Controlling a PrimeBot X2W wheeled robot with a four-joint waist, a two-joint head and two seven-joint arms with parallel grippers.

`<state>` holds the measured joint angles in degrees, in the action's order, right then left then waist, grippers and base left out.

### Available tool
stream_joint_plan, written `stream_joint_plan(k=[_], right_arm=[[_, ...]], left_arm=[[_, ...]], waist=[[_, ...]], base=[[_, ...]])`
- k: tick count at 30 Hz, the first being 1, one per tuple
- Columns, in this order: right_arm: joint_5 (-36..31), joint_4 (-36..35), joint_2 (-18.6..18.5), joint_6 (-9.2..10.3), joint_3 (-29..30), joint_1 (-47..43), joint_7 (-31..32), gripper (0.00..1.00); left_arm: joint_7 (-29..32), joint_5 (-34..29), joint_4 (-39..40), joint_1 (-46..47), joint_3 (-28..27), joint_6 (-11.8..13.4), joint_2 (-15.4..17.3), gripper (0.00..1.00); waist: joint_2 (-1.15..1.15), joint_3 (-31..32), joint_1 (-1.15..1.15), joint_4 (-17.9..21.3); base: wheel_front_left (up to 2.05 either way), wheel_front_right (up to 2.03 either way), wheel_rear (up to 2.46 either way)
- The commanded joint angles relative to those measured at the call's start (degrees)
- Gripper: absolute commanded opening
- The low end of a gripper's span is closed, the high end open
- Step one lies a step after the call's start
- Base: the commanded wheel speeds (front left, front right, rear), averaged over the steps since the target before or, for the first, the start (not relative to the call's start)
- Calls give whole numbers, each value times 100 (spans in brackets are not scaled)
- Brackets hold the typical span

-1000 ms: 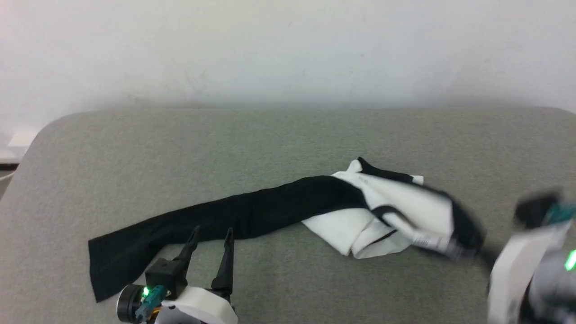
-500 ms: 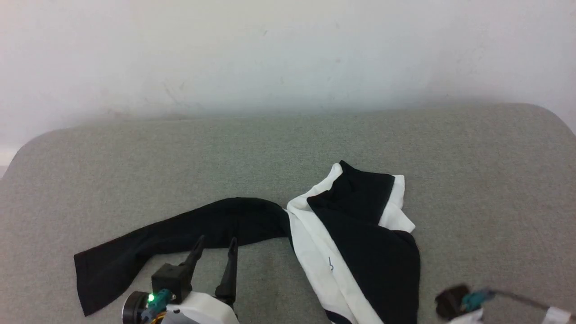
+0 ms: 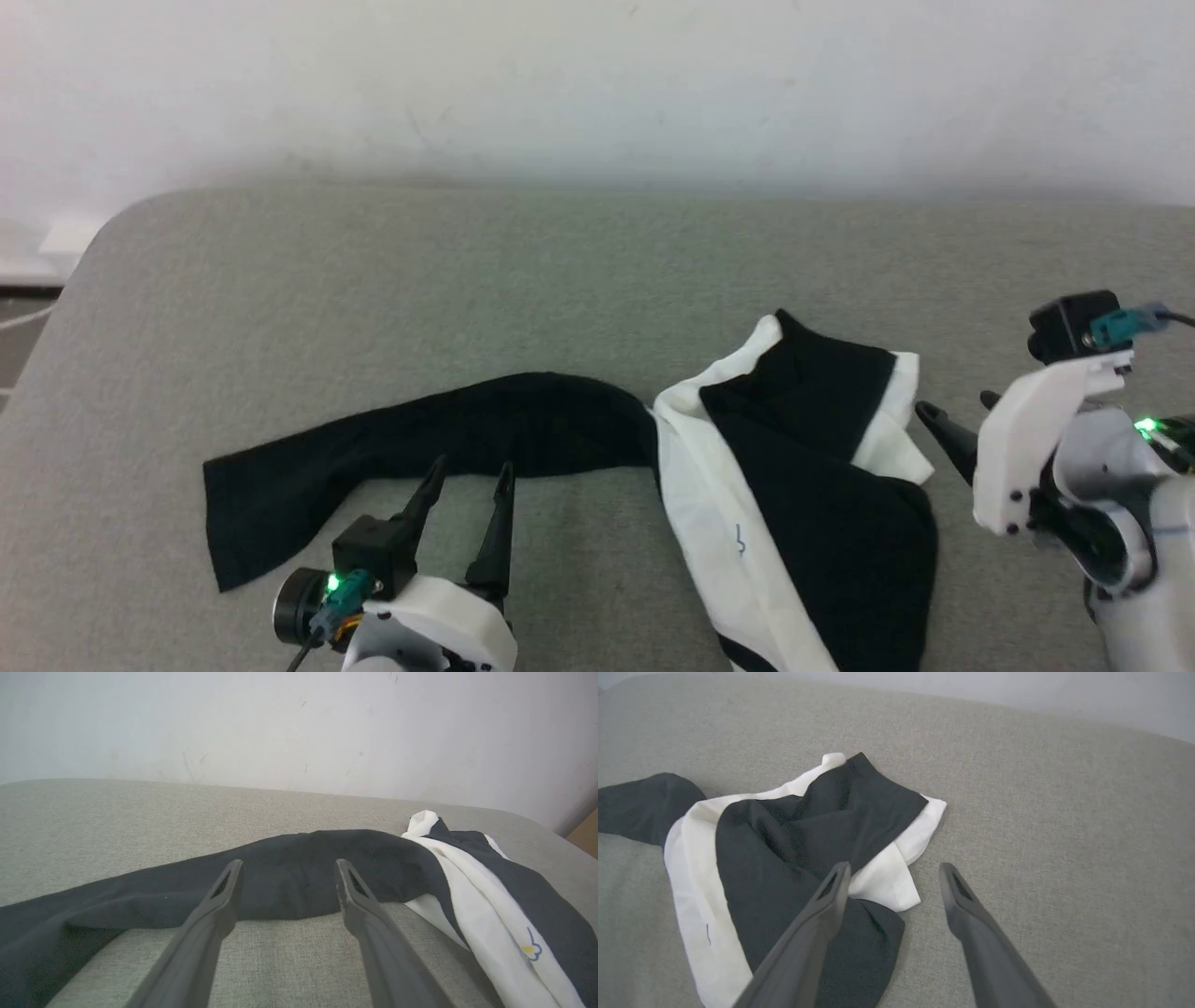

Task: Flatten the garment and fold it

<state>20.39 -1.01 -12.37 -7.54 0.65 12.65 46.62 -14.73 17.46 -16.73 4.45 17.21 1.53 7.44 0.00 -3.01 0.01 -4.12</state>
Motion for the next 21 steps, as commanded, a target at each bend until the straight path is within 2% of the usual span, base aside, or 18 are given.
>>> stream_joint_plan(k=[1,9,16,17,18,21], right_arm=[[-117,416,42,5,-29,274,-69,100],[-411,2346,201,5,136,1217,-310,100],[-646,3388,216,5,65,1461,-759,100],[-624,3459,220,5,-5,1470,-862,29],[-613,3502,204,5,-72,1477,-1004,0],[-629,3516,56,5,-286,1488,-1471,0]], left_arm=[[-27,-65,-9,118,21,-30,-23,100],[-27,-125,-116,285,99,-101,-104,100],[-27,-167,-140,282,86,-112,-143,100],[-27,-172,-143,271,82,-110,-147,100],[-27,-176,-151,261,76,-106,-153,100],[-27,-173,-179,227,48,-99,-165,100]], waist=[[0,-324,-1,-347],[0,-579,-1,-825],[0,-635,-1,-978],[0,-630,-1,-973],[0,-614,-1,-958],[0,-517,-1,-856]], base=[[0,0,0],[0,0,0],[0,0,0],[0,0,0],[0,0,0],[0,0,0]])
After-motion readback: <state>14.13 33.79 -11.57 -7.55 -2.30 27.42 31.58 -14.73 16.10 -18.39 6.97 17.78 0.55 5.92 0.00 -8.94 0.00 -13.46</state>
